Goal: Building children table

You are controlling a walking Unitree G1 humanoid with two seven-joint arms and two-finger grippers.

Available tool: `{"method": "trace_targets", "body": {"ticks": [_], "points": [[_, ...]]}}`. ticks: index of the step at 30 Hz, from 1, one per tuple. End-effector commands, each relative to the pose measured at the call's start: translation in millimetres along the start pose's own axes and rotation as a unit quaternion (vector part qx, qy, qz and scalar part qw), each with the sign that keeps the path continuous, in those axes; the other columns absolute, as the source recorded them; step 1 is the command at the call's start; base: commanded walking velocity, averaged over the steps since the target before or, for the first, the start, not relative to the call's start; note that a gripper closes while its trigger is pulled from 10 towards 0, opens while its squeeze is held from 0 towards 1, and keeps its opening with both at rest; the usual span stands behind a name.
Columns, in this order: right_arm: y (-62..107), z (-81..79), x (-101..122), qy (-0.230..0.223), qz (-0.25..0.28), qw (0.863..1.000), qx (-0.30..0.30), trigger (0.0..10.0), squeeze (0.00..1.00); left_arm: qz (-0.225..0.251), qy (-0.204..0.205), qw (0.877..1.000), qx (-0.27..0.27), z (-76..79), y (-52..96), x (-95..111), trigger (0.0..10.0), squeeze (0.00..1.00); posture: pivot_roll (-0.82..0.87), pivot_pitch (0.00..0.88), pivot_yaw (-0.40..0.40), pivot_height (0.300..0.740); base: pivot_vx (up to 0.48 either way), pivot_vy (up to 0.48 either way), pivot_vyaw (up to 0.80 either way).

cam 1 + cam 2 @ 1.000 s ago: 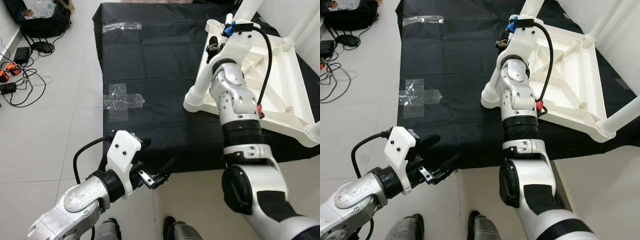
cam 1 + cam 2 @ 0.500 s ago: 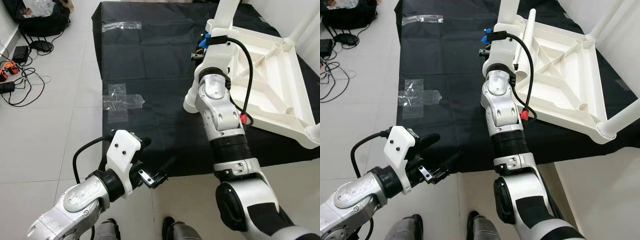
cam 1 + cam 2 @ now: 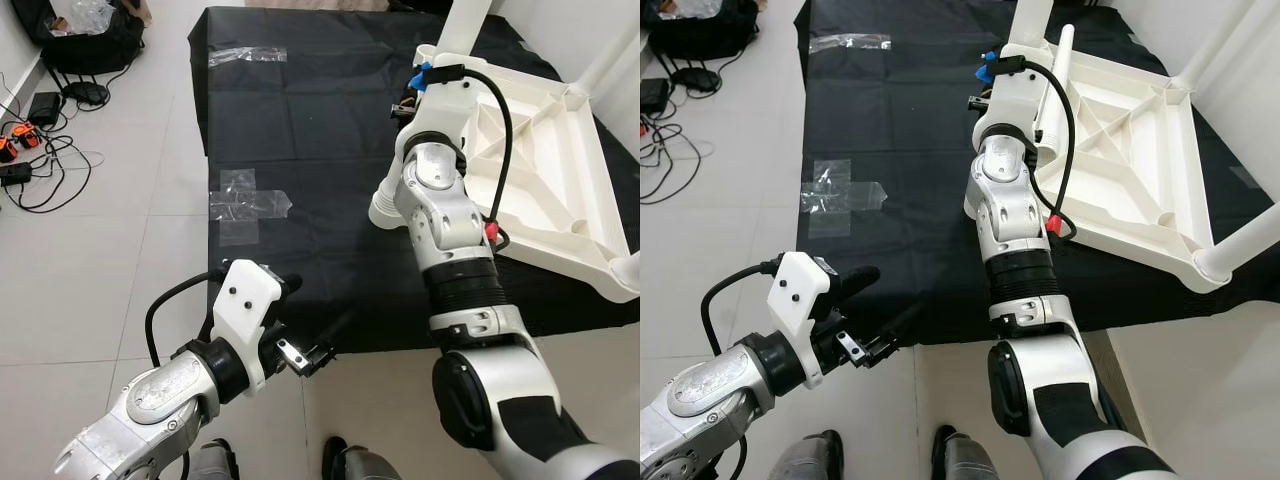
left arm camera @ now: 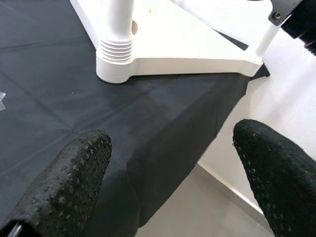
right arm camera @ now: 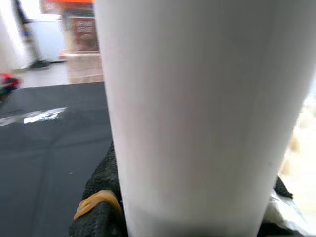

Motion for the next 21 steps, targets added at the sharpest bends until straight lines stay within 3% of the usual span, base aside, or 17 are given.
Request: {"method": "trace_targets", "body": {"ticks": [1,2,3,5,6,7,8,15,21], "points": [[10.8,3.6,-78.7,-0.001,-0.154,0.988,0.032,10.0,0.0,-0.008,-0.003,1.0,0.003,-1.2,1.6,-3.1,10.0,0.0,0.03,0.255,-0.1,0.74,0.0,0.0,0.0],[10.8,3.6,-78.7,-0.001,-0.154,0.988,0.032,10.0,0.0,-0.008,-0.003,1.0,0.003,-1.2,1.6,-3.1,10.0,0.0,0.03,0.255,-0.1,0.74,0.0,0.0,0.0],[12.2,-6.1,-82.6,-0.021,-0.165,0.982,0.095,10.0,0.0,-0.008,-0.003,1.0,0.003,-1.6,1.5,-2.7,10.0,0.0,0.03,0.255,-0.1,0.74,0.0,0.0,0.0],[12.2,-6.1,-82.6,-0.021,-0.165,0.982,0.095,10.0,0.0,-0.008,-0.003,1.0,0.003,-1.6,1.5,-2.7,10.0,0.0,0.03,0.255,-0.1,0.74,0.0,0.0,0.0],[13.6,-15.1,-82.7,-0.034,-0.165,0.973,0.158,10.0,0.0,-0.007,-0.004,1.0,0.003,-2.0,1.4,-2.3,10.0,0.0,0.03,0.254,-0.1,0.74,0.0,0.0,0.0],[13.6,-15.1,-82.7,-0.034,-0.165,0.973,0.158,10.0,0.0,-0.007,-0.004,1.0,0.003,-2.0,1.4,-2.3,10.0,0.0,0.03,0.254,-0.1,0.74,0.0,0.0,0.0],[13.9,-19.2,-80.4,-0.035,-0.154,0.966,0.204,10.0,0.0,-0.007,-0.005,1.0,0.003,-2.2,1.4,-2.1,10.0,0.0,0.03,0.254,-0.099,0.74,0.0,0.0,0.0],[13.9,-19.2,-77.8,-0.024,-0.126,0.951,0.283,10.0,0.0,-0.007,-0.007,1.0,0.004,-2.7,1.7,-1.2,10.0,0.0,0.03,0.254,-0.099,0.74,0.0,0.0,0.0],[18.2,-22.6,-77.5,-0.051,-0.111,0.931,0.343,10.0,0.0,-0.006,-0.009,1.0,0.004,-2.3,2.2,-0.7,10.0,0.0,0.04,0.247,-0.099,0.74,0.0,0.0,0.0]]}}
Point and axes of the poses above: a point about 5 cm out from each wrist's last joint towards the gripper, its own y axis pointing back from the gripper into the wrist, its own x axis along the axis of the wrist's last joint, z = x × y, the point moved 2 cm from there along -y, pointing out of the wrist towards the gripper, and after that the axes turned 7 degrees about y, right-handed, at the moved point
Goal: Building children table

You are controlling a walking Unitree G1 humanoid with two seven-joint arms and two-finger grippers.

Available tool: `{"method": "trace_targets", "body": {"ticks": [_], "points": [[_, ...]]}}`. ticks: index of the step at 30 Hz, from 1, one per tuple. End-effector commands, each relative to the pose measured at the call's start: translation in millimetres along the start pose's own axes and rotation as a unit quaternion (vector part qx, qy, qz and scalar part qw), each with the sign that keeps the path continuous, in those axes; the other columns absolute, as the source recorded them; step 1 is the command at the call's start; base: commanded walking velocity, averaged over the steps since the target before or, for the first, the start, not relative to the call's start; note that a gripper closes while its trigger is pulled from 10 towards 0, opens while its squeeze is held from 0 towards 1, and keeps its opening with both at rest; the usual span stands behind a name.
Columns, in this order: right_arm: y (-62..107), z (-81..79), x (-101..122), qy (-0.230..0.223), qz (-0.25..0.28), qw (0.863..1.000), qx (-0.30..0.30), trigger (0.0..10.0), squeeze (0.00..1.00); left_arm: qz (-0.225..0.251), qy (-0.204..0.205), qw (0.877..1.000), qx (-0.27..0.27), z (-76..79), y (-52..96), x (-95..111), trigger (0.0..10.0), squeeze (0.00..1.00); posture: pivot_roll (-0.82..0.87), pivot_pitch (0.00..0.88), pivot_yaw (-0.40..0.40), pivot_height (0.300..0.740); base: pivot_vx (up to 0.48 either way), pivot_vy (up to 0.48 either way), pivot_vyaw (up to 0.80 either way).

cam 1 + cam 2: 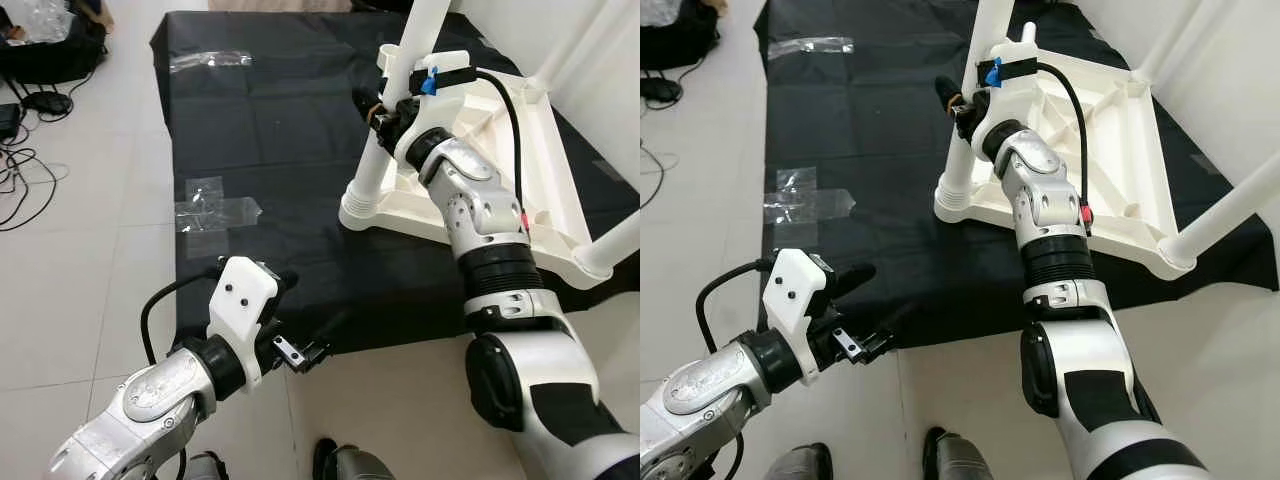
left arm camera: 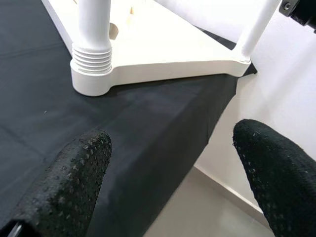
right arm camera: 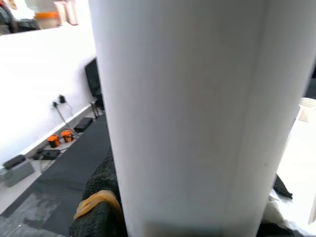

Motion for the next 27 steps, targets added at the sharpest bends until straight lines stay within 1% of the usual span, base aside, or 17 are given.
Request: {"method": "trace_targets", "body": {"ticks": [1,2,3,4,5,7,8,9,10,11,13,14,15,18,21,25,27], "points": [[15.7,-14.5,-76.2,-0.082,-0.118,0.989,0.045,10.0,0.0,-0.007,-0.003,1.0,-0.002,0.6,1.2,-2.4,10.0,0.0,0.04,0.247,-0.099,0.74,0.0,0.0,0.0],[15.7,-14.5,-76.2,-0.082,-0.118,0.989,0.045,10.0,0.0,-0.007,-0.003,1.0,-0.002,0.6,1.2,-2.4,10.0,0.0,0.04,0.247,-0.099,0.74,0.0,0.0,0.0],[16.9,-15.1,-72.6,-0.101,-0.098,0.987,0.073,10.0,0.0,-0.007,-0.004,1.0,-0.002,0.7,1.3,-2.2,10.0,0.0,0.04,0.239,-0.101,0.74,0.0,0.0,0.0],[16.9,-15.1,-72.6,-0.101,-0.098,0.987,0.073,10.0,0.0,-0.007,-0.004,1.0,-0.002,0.7,1.3,-2.2,10.0,0.0,0.04,0.239,-0.101,0.74,0.0,0.0,0.0],[18.0,-16.2,-70.5,-0.118,-0.085,0.985,0.094,10.0,0.0,-0.007,-0.004,1.0,-0.002,0.9,1.6,-2.2,10.0,0.0,0.04,0.235,-0.097,0.74,0.0,0.0,0.0],[18.0,-16.2,-70.5,-0.118,-0.085,0.985,0.094,10.0,0.0,-0.007,-0.004,1.0,-0.002,0.9,1.6,-2.2,10.0,0.0,0.04,0.235,-0.097,0.74,0.0,0.0,0.0],[19.8,-17.8,-68.4,-0.124,-0.074,0.982,0.121,10.0,0.0,-0.007,-0.005,1.0,-0.002,1.0,1.8,-2.3,10.0,0.0,0.04,0.235,-0.097,0.74,0.0,0.0,0.0],[19.8,-17.8,-68.4,-0.124,-0.074,0.982,0.121,10.0,0.0,-0.007,-0.005,1.0,-0.002,1.0,1.8,-2.3,10.0,0.0,0.04,0.235,-0.097,0.74,0.0,0.0,0.0],[22.7,-23.3,-66.4,-0.124,-0.065,0.976,0.166,10.0,0.0,-0.008,-0.005,1.0,-0.002,0.9,2.1,-2.2,10.0,0.0,0.05,0.235,-0.096,0.74,0.0,0.0,0.0],[22.7,-23.3,-66.4,-0.124,-0.065,0.976,0.166,10.0,0.0,-0.008,-0.005,1.0,-0.002,0.9,2.1,-2.2,10.0,0.0,0.05,0.235,-0.096,0.74,0.0,0.0,0.0],[28.1,-35.3,-65.9,-0.103,-0.064,0.961,0.247,10.0,0.0,-0.008,-0.006,1.0,-0.002,0.3,2.2,-1.7,10.0,0.0,0.05,0.236,-0.095,0.74,0.0,0.0,0.0],[28.1,-35.3,-65.9,-0.103,-0.064,0.961,0.247,10.0,0.0,-0.008,-0.006,1.0,-0.002,0.3,2.2,-1.7,10.0,0.0,0.05,0.236,-0.095,0.74,0.0,0.0,0.0],[29.5,-40.4,-65.3,-0.088,-0.064,0.955,0.275,10.0,0.0,-0.008,-0.007,1.0,-0.002,0.2,2.1,-1.3,10.0,0.0,0.05,0.237,-0.095,0.74,0.0,0.0,0.0],[30.2,-44.4,-64.7,-0.08,-0.065,0.95,0.294,10.0,0.0,-0.008,-0.007,1.0,-0.002,0.2,2.0,-1.0,10.0,0.0,0.05,0.237,-0.095,0.74,0.0,0.0,0.0],[30.7,-50.8,-64.5,-0.055,-0.072,0.943,0.321,10.0,0.0,-0.007,-0.007,1.0,-0.002,0.5,1.9,-0.3,10.0,0.0,0.05,0.237,-0.095,0.74,0.0,0.0,0.0],[28.2,-54.4,-65.9,-0.034,-0.088,0.94,0.327,10.0,0.0,-0.006,-0.008,1.0,-0.002,0.5,2.0,0.1,10.0,0.0,0.05,0.237,-0.095,0.74,0.0,0.0,0.0],[26.7,-59.8,-65.1,-0.024,-0.095,0.931,0.352,10.0,0.0,-0.005,-0.008,1.0,-0.001,0.0,1.9,0.7,10.0,0.0,0.05,0.244,-0.099,0.74,0.0,0.0,0.0]]}}
Point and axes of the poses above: a point about 5 cm out from each wrist's last joint towards the gripper, its own y axis pointing back from the gripper into the wrist, its own x axis along the axis of the wrist's last joint, z = x × y, the point moved 2 cm from there along -y, pointing out of the wrist towards the gripper, and after that the axes turned 7 degrees about y, right-handed, at the moved point
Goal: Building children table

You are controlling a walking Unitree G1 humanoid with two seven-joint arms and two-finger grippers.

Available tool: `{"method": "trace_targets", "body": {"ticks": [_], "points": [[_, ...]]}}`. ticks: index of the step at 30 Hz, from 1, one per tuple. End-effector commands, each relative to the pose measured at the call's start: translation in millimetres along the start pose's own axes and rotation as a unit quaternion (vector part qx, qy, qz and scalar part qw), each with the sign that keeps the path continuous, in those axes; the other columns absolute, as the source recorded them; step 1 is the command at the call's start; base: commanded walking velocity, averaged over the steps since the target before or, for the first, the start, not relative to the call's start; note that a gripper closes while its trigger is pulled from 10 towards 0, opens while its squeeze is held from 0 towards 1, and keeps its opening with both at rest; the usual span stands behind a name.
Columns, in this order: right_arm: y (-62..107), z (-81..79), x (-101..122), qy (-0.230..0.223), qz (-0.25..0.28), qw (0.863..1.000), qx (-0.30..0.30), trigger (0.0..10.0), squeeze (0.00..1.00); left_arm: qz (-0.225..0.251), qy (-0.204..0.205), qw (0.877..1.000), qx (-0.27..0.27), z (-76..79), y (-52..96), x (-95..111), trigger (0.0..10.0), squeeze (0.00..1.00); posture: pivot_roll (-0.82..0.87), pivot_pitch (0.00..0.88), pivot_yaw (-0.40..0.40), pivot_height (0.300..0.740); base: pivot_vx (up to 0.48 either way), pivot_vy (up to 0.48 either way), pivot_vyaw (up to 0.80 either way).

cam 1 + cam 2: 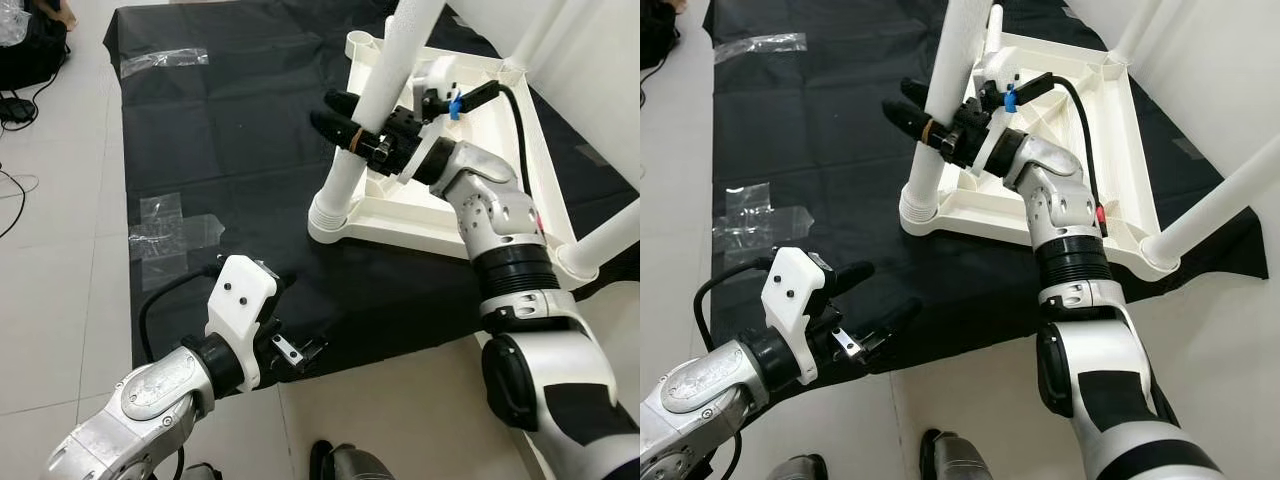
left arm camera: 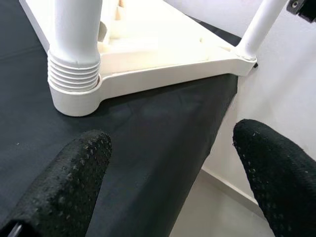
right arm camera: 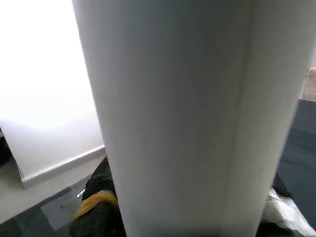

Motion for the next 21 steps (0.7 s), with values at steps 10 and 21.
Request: {"method": "trace_targets", "body": {"ticks": [10,21], "points": [[-1.3,-52.2,-72.8,-0.1,-0.133,0.967,0.191,10.0,0.0,-0.002,-0.001,1.0,-0.003,3.1,1.6,1.1,10.0,0.0,0.06,0.254,-0.109,0.74,0.0,0.0,0.0],[-9.3,-61.2,-62.2,-0.141,-0.115,0.943,0.278,10.0,0.0,0.005,-0.001,1.0,-0.006,10.0,4.0,6.6,10.0,0.0,0.05,0.294,-0.129,0.74,0.0,0.0,0.0]]}}
Point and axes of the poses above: a point about 5 cm out from each wrist's last joint towards the gripper, its own y axis pointing back from the gripper into the wrist, its own x axis along the axis of the wrist's last joint, z = x × y, the point moved 2 cm from there along -y, pointing out of the wrist towards the gripper, and after that the axes turned 7 degrees about y, right-handed, at the moved point
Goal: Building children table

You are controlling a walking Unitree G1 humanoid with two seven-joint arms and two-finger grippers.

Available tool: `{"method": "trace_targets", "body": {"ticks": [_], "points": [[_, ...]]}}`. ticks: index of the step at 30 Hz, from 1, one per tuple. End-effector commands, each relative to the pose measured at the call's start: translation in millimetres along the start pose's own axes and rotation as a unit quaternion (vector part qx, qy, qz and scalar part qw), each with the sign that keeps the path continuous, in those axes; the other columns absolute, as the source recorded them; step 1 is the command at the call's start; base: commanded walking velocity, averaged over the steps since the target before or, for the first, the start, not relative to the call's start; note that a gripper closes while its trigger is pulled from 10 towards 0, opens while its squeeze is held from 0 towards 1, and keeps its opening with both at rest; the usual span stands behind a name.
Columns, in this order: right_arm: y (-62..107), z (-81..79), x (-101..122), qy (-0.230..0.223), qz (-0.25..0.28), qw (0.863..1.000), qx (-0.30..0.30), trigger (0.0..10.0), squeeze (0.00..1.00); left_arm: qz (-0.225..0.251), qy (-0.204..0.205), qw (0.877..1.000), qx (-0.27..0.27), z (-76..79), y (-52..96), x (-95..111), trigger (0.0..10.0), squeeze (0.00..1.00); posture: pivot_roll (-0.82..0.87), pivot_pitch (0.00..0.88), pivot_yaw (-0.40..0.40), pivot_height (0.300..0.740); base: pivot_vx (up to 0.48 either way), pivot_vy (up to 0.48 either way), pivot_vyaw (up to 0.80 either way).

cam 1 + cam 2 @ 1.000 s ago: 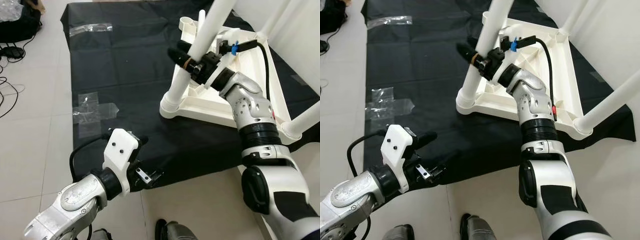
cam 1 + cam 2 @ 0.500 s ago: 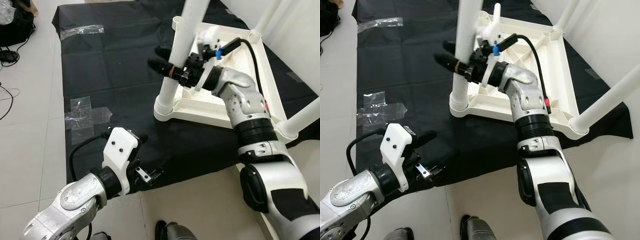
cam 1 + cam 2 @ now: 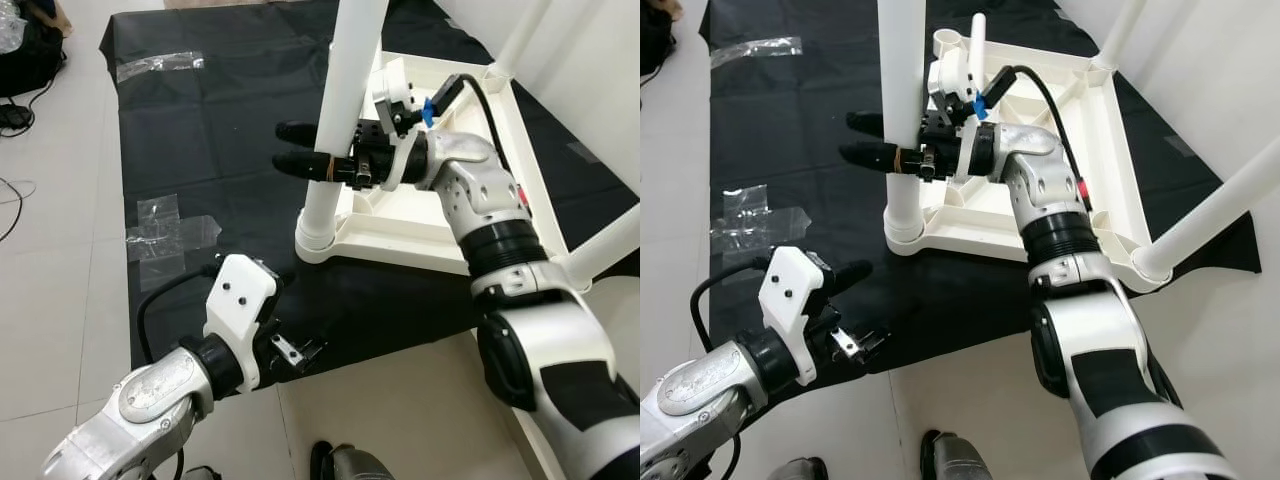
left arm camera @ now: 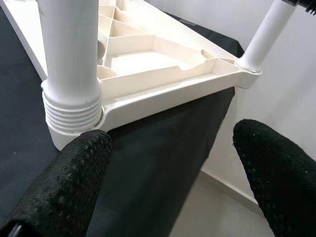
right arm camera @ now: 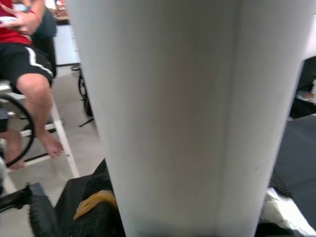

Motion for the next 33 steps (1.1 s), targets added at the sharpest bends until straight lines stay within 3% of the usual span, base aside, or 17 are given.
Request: {"method": "trace_targets", "body": {"ticks": [1,10,16,27,33], "points": [[-9.1,-31.5,-69.0,-0.152,-0.067,0.985,0.055,10.0,0.0,0.001,0.005,1.0,-0.008,4.6,1.3,1.1,10.0,0.0,0.05,0.294,-0.129,0.74,0.0,0.0,0.0],[-21.6,-34.1,-61.5,-0.137,-0.067,0.982,0.113,10.0,0.0,0.015,0.008,1.0,-0.021,16.1,-0.4,9.2,10.0,0.0,0.06,0.335,-0.145,0.74,0.0,0.0,0.0],[-22.1,-30.2,-55.2,-0.126,-0.069,0.982,0.122,10.0,0.0,0.022,0.009,0.999,-0.029,23.6,-0.4,13.8,10.0,0.0,0.06,0.348,-0.157,0.74,0.0,0.0,0.0],[-8.0,-9.6,-29.2,-0.09,-0.053,0.991,0.081,10.0,0.0,0.023,0.007,0.999,-0.035,28.3,1.1,17.6,10.0,0.0,0.07,0.35,-0.149,0.74,0.0,0.0,0.0],[7.1,9.5,1.1,-0.041,-0.047,0.997,0.041,10.0,0.0,0.02,0.007,0.999,-0.038,30.3,0.6,18.7,10.0,0.0,0.07,0.336,-0.149,0.74,0.0,0.0,0.0]]}}
Point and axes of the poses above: a point about 5 cm out from each wrist's last joint towards the gripper, its own y axis pointing back from the gripper into the wrist, its own x axis along the axis of the wrist's last joint, z = x × y, the point moved 2 cm from there along -y, pointing out of the wrist towards the gripper, and after that the axes turned 7 degrees about y, right-handed, at the moved point
